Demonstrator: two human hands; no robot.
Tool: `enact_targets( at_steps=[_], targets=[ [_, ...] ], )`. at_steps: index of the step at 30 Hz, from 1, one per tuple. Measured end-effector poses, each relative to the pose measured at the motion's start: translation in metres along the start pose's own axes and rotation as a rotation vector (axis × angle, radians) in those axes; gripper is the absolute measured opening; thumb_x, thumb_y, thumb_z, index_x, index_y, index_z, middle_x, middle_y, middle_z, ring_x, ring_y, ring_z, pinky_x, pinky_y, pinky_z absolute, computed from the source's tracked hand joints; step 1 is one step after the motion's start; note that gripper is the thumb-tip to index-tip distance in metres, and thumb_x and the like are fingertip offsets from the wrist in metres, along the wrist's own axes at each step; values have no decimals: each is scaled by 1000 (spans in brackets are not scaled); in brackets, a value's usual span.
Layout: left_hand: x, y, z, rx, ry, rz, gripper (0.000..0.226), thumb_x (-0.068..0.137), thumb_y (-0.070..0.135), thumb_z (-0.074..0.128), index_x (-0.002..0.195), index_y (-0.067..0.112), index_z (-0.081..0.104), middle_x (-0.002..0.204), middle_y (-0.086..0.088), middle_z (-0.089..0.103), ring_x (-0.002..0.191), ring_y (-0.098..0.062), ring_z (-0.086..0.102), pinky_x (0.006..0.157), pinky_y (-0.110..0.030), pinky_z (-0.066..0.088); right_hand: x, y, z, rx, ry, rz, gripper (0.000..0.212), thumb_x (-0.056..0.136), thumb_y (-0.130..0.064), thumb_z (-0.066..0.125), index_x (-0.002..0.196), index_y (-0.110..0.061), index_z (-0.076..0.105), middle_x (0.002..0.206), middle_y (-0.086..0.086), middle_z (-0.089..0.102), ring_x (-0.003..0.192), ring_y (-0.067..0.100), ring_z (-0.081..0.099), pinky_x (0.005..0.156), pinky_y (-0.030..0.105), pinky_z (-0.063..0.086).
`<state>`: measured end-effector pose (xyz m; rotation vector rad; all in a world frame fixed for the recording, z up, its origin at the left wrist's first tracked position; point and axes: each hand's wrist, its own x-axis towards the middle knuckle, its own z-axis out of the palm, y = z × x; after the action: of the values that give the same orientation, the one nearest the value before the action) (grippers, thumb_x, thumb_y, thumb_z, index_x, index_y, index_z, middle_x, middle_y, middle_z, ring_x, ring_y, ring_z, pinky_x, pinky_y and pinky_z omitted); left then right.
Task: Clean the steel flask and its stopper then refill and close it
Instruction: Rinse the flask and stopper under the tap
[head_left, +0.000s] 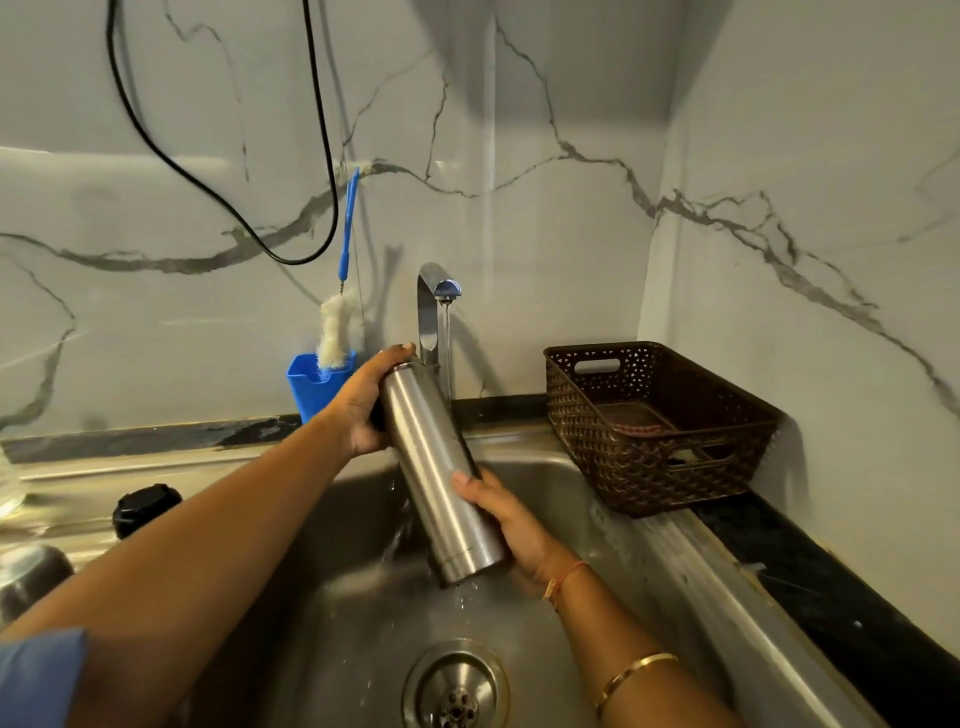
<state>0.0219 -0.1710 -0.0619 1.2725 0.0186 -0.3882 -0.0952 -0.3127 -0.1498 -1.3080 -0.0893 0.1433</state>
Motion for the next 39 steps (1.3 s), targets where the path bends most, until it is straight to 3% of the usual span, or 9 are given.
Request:
enact_targets(
  at_steps=[5,9,16,22,27,31,34,37,39],
  targets=[
    [4,5,6,-195,-286,12,46,71,42,70,101,8,64,92,-8,68,85,-23,66,86,-42,53,-9,-9,-3,383,-283,137,83,62,-46,81,129,-6,52,104,19,62,88,33,62,71,45,56],
    [2,13,30,72,-116,-53,56,67,39,76,109,6,62,92,-12,66,80,-26,63,82,-41,53,-8,-13,-4,400,-181,89,77,64,-43,76,125,-3,52,95,22,63,79,33,63,62,41,57],
    [4,12,65,403,161,70,46,76,21,77,106,8,46,83,-10,52,74,-23,52,76,-36,45,3,9,-6,-680,447,-267,54,80,-51,66,125,-39,39,105,-6,64,89,14,64,73,22,50],
    [1,23,57,199,-86,22,44,69,39,76,100,11,62,99,-14,68,90,-30,63,93,-45,49,-2,-10,-9,338,-48,-32,84,58,-47,79,126,-5,53,100,18,64,82,29,64,71,39,56],
    [5,24,38,-60,-363,37,43,65,31,77,102,13,64,98,-7,70,93,-28,66,93,-46,50,-12,-19,-12,504,-361,91,83,61,-43,80,127,-1,54,100,25,57,81,37,62,70,44,55],
    [7,30,50,249,-104,24,32,67,26,78,94,13,66,92,-10,68,76,-24,63,84,-41,54,-1,-7,-7,301,-107,17,89,57,-42,81,130,-2,49,104,21,62,90,34,62,84,51,53],
    [7,28,61,398,90,176,19,74,16,75,86,12,60,82,-11,62,68,-22,58,66,-31,52,2,-1,0,-173,203,-151,65,67,-41,77,124,-24,51,108,4,66,91,18,67,81,32,55],
    [7,16,66,489,242,388,21,75,14,74,87,16,57,84,-4,63,74,-19,60,74,-31,51,-1,6,-1,-626,406,-265,60,71,-55,70,121,-40,43,102,-7,66,84,7,65,75,24,55],
    [0,11,67,498,252,441,31,76,24,75,95,22,51,88,0,60,79,-17,59,77,-33,51,1,7,-1,-545,405,-311,64,63,-59,69,120,-40,47,104,-7,66,86,7,66,78,28,56]
  ],
)
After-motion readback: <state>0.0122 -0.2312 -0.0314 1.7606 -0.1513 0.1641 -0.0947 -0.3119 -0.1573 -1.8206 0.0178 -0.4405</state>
